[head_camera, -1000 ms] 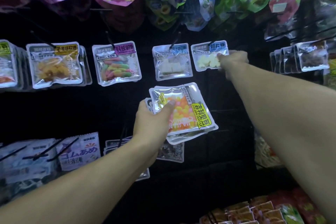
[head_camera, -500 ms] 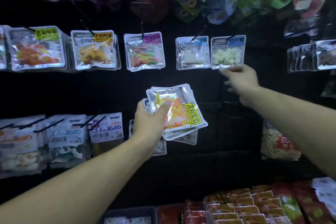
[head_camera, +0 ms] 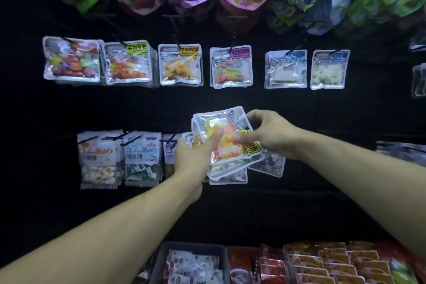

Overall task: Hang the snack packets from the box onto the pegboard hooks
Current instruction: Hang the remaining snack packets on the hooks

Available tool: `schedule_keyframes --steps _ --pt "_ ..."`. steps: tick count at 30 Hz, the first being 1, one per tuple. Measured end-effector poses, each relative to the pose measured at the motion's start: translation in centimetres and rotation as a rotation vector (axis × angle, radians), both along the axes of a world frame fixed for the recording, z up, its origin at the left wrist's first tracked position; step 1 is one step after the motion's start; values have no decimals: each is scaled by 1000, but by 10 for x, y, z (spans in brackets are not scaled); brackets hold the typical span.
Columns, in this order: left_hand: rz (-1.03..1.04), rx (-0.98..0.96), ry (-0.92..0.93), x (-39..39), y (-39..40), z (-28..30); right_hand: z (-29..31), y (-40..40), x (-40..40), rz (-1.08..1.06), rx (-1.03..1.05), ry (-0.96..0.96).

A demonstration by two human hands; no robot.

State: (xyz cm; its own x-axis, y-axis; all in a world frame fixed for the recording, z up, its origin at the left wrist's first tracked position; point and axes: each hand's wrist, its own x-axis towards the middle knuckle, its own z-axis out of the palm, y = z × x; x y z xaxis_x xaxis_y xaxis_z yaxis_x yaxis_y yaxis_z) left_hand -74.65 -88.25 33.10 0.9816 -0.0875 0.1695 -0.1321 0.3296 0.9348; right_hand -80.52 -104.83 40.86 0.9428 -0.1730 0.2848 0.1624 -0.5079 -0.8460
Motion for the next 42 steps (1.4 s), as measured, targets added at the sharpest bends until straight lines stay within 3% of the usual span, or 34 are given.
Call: schedule_keyframes --steps 8,13,21,29,35,42 --pt "-3 51 -31 0 51 4 3 22 23 35 135 -20" --pt "86 45 -25 19 88 -3 12 47 41 18 115 -64" --pt "271 88 -23 42 158 3 38 113 88 5 286 -153" --pt "374 74 -72 52 211 14 92 198 155 12 324 -391" --pt "386 105 -190 57 237 28 120 242 193 -113 352 -468" --pt "392 58 -179 64 256 11 130 247 217 -271 359 -476"
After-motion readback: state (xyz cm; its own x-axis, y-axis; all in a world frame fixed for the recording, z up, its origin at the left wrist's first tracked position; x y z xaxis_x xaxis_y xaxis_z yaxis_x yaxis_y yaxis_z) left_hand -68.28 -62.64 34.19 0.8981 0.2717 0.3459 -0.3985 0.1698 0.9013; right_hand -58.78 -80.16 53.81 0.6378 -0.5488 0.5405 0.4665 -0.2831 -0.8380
